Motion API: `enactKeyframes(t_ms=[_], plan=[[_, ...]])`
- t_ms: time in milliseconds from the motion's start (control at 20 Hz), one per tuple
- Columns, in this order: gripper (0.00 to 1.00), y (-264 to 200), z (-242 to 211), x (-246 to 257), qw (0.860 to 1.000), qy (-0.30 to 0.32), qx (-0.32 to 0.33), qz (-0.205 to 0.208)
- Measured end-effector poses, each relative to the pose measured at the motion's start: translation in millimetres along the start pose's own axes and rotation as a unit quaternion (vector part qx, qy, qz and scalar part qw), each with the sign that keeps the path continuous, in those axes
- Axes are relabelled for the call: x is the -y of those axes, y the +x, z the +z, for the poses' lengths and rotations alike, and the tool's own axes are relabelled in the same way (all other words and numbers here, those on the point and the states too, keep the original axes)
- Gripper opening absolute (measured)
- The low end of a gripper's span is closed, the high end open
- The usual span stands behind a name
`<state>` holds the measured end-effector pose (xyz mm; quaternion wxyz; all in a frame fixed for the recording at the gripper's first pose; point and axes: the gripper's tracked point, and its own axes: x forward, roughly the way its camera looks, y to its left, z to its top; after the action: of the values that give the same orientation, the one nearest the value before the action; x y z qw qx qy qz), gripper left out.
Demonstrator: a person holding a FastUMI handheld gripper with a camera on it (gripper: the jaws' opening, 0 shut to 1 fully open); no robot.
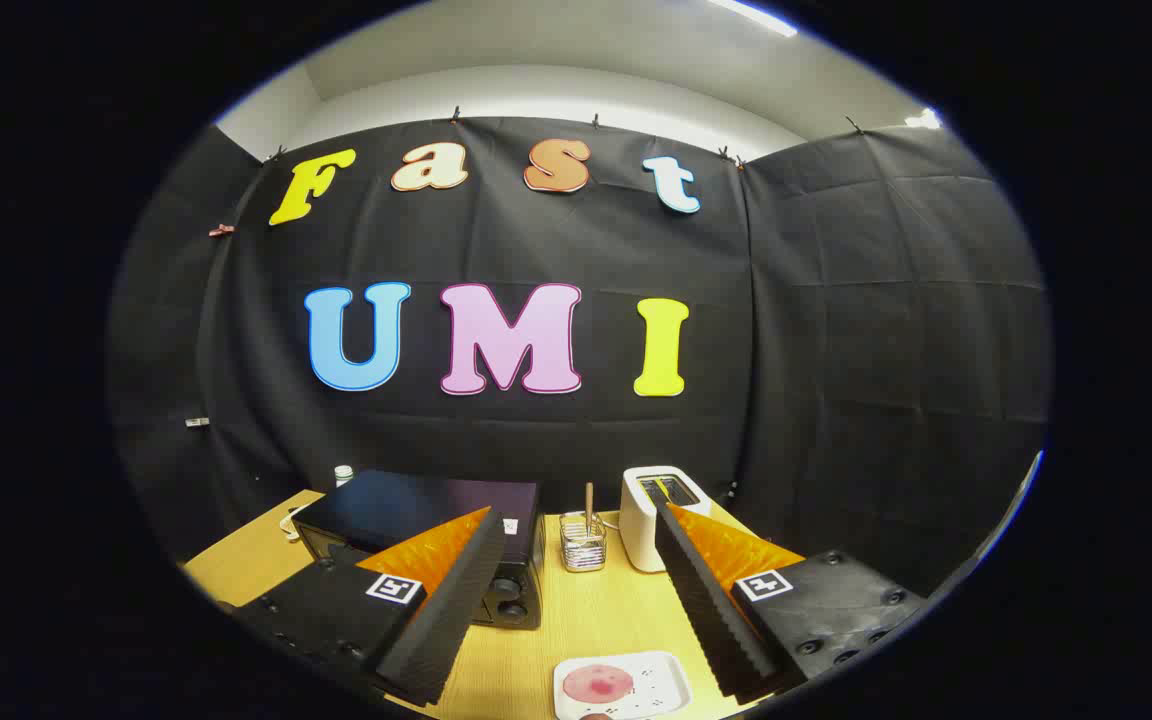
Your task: Open the toaster oven, put the food inside, and close the toaster oven door.
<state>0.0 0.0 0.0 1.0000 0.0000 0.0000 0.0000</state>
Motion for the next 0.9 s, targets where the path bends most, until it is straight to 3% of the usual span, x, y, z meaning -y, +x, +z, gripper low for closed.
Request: enactKeyframes(t_ms=[900], plan=[[0.98,-0.2,-4.2,-4.0,1.0,-0.006,-0.009,0.004]])
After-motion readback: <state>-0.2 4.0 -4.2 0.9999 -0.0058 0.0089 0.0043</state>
